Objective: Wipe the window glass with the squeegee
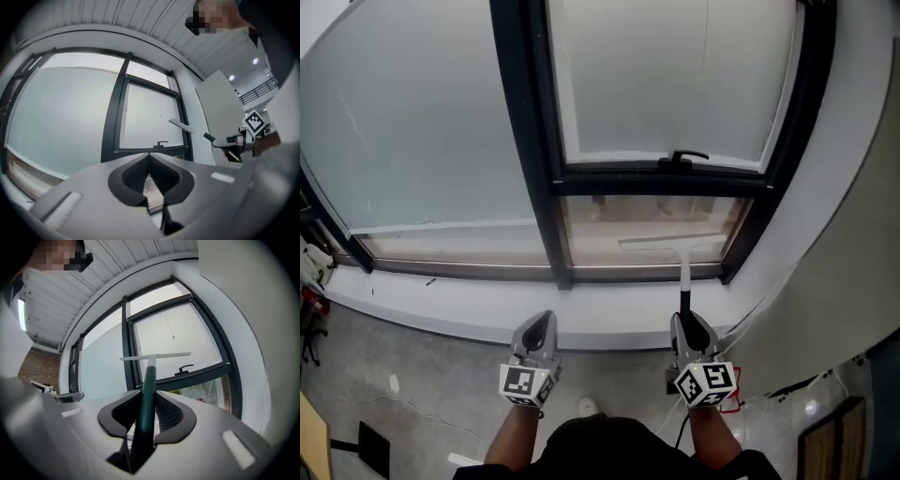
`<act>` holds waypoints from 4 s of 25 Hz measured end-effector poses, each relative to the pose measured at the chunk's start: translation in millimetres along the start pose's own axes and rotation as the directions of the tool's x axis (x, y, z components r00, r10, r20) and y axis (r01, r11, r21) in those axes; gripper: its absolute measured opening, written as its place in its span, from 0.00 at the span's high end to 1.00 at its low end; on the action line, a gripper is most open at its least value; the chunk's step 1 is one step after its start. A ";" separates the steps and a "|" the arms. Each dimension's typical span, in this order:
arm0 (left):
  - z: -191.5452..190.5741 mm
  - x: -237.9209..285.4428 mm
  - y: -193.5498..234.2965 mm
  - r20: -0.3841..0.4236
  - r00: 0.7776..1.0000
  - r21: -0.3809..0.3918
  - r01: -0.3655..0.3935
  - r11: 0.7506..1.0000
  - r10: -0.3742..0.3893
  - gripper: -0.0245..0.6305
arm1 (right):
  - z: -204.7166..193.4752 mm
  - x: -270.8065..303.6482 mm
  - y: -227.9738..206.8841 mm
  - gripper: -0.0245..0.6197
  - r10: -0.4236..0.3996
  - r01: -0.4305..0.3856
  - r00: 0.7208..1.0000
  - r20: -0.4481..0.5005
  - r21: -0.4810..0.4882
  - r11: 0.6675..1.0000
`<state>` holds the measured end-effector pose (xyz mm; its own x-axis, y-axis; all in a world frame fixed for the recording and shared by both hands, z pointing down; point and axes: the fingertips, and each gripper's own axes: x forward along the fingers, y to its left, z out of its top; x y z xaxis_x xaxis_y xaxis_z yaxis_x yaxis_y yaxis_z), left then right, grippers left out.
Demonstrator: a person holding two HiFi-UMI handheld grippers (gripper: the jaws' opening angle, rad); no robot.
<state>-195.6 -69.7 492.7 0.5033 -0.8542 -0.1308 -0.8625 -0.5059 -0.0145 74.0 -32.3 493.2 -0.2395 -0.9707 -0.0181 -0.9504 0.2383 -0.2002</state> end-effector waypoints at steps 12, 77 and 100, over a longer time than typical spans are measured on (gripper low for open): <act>-0.7 83.2 74.9 0.025 1.000 -0.034 0.016 0.999 -0.015 0.96 | 11.7 118.8 21.1 0.81 0.011 -0.011 1.000 -0.012 -0.016 1.000; 64.8 287.4 173.2 0.180 0.981 0.079 0.065 0.995 -0.078 0.96 | 346.9 485.4 58.4 0.81 -0.019 0.204 0.842 0.539 -0.285 0.936; 70.9 293.1 154.8 0.190 0.975 0.060 0.108 0.992 -0.117 0.96 | 295.9 479.6 51.2 0.81 -0.054 0.209 0.873 0.486 -0.272 0.940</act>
<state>-185.4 -389.8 381.8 0.5815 -0.7503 -0.3144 -0.8048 -0.5871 -0.0874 -30.8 -494.8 184.4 -0.0616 -0.8747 -0.4807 -0.9968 0.0295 0.0741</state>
